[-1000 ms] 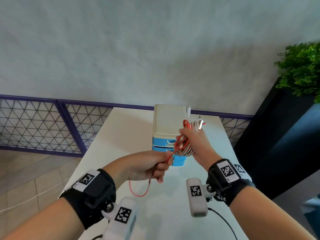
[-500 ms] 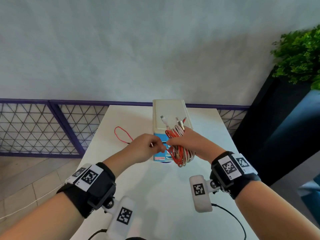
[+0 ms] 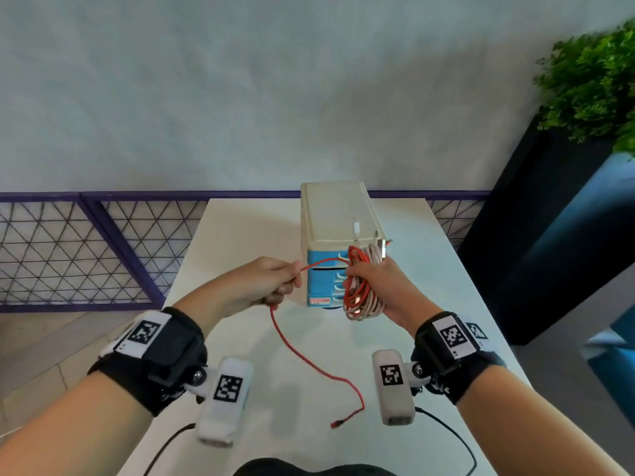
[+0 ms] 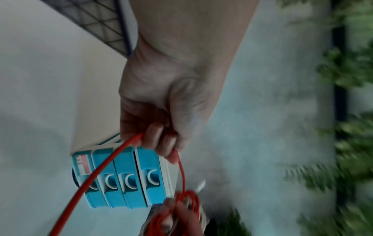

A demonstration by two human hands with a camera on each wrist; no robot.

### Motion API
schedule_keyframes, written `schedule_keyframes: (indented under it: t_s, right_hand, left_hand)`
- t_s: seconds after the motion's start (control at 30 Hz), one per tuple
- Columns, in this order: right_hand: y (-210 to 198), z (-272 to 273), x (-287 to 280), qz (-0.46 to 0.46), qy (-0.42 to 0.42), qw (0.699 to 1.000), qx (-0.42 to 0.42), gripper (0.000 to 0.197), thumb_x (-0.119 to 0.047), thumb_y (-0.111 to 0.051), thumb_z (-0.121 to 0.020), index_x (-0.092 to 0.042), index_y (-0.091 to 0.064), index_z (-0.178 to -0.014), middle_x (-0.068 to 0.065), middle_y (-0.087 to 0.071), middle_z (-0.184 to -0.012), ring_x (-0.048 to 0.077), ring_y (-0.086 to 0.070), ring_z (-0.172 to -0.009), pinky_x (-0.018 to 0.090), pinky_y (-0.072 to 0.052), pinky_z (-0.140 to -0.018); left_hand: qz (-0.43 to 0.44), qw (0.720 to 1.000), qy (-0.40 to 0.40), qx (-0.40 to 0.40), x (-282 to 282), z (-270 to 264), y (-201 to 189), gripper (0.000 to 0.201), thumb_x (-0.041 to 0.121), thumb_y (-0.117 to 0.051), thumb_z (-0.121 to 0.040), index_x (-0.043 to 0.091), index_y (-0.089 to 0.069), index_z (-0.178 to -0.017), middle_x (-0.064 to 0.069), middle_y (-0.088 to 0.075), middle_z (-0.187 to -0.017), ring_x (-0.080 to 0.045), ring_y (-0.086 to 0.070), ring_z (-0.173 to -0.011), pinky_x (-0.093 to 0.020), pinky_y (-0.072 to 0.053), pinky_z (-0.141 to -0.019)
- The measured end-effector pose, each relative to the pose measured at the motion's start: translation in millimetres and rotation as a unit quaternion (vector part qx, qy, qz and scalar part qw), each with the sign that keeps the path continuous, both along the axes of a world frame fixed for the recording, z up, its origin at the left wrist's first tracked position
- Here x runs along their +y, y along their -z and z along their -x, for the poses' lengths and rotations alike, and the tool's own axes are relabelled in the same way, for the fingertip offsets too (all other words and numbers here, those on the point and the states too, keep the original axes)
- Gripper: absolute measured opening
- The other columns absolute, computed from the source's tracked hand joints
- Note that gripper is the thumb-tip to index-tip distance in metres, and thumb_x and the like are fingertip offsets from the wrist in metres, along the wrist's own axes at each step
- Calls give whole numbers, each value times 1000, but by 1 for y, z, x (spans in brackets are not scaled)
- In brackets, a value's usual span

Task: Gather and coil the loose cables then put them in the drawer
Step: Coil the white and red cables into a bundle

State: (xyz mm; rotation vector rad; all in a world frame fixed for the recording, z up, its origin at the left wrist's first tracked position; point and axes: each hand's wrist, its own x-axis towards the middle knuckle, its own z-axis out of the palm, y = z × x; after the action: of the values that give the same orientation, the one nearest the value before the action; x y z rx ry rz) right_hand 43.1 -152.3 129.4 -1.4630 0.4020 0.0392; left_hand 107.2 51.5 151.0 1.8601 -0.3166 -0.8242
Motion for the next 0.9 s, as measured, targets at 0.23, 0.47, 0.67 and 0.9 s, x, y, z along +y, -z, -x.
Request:
schedule_keyframes:
  t_s: [0.23, 0.47, 0.67, 0.9]
  right_hand:
    - [4, -11, -7, 43, 3, 999, -19, 25, -32, -67, -88, -10, -61, -99, 9, -62, -79, 18, -66, -67, 32, -56, -65]
    - [-14, -13, 8, -28, -92, 995, -37, 50, -62, -54, -83, -13, -56, -72, 3, -56, -60, 14, -58, -54, 24, -46, -53]
    - [-12, -18, 10, 30, -33, 999, -15, 13, -10, -66, -82, -13, -56, -74, 13, -61, -66, 21, -60, -54, 33, -52, -59]
    - [-31, -21, -22, -99, 45, 993, -51, 7, -1, -60, -86, -6, -55, -88, 10, -64, -71, 23, -70, -72, 41, -59, -73]
  left_hand:
    - [121, 979, -25, 160, -9, 9, -6, 19, 24, -50, -95, 12, -62, -86, 3, -59, -65, -10, -60, -58, -23, -55, -62]
    - [104, 988, 7, 112, -43, 26, -13, 19, 27, -58, -91, 11, -67, -87, -2, -74, -76, -13, -71, -72, -19, -55, -57]
    - [77, 992, 26, 98, -39, 29, -9, 29, 35, -50, -95, 16, -60, -75, 4, -51, -57, -9, -44, -43, -17, -38, -43]
    - [-6, 980, 144, 138, 6, 22, 8, 33, 38, -40, -98, 21, -51, -72, 5, -31, -61, -10, -22, -49, -23, -21, -53]
